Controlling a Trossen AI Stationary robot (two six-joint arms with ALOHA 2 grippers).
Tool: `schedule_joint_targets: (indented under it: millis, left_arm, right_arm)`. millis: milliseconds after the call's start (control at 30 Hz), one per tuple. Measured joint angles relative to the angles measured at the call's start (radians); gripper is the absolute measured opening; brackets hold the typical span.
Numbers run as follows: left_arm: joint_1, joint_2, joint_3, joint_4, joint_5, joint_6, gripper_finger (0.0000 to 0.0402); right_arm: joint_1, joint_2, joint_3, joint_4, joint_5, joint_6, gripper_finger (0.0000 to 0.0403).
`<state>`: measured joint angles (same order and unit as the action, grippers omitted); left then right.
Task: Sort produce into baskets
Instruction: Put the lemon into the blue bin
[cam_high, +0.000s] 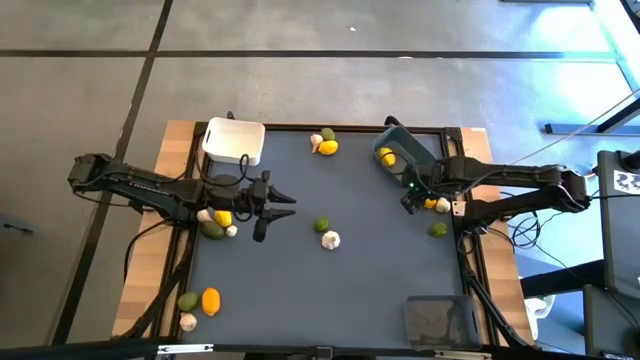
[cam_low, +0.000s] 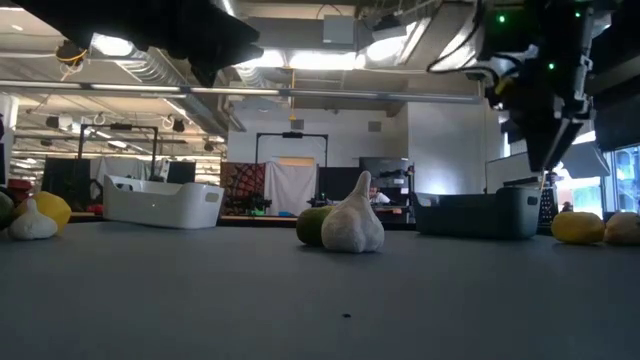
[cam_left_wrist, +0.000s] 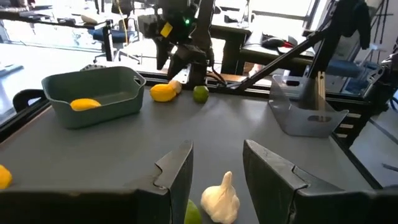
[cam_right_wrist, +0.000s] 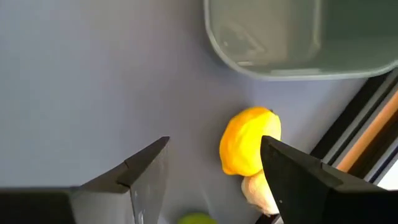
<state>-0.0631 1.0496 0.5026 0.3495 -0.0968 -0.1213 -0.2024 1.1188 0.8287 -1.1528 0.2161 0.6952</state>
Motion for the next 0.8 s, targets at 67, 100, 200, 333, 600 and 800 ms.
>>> schedule_joint_targets:
  millis: [67, 100, 200, 333, 600, 800]
  left_arm:
    - [0.0, 0.0, 0.0, -0.001, -0.002, 0.0, 0.0137]
    - [0.0, 0.0, 0.0, -0.001, -0.003, 0.0, 0.0137]
    - [0.0, 0.0, 0.0, -0.005, -0.004, -0.001, 0.0137]
    - [0.0, 0.0, 0.0, -0.006, -0.013, -0.001, 0.0137]
    - [0.0, 0.0, 0.0, -0.008, -0.027, -0.001, 0.0137]
    - [0.0, 0.0, 0.0, -0.006, -0.044, -0.022, 0.0137]
  right_arm:
    - [0.0, 0.0, -0.023, 0.001, 0.001, 0.017, 0.0248]
    - [0.0, 0.0, -0.037, 0.006, 0.001, 0.03, 0.0248]
    - [0.0, 0.0, -0.084, 0.034, 0.001, 0.051, 0.0248]
    - [0.0, 0.0, -0.132, 0.044, 0.0, 0.087, 0.0248]
    - [-0.001, 0.005, -0.165, 0.093, 0.073, 0.126, 0.0248]
    - [-0.001, 0.005, -0.206, 0.085, 0.062, 0.137, 0.0248]
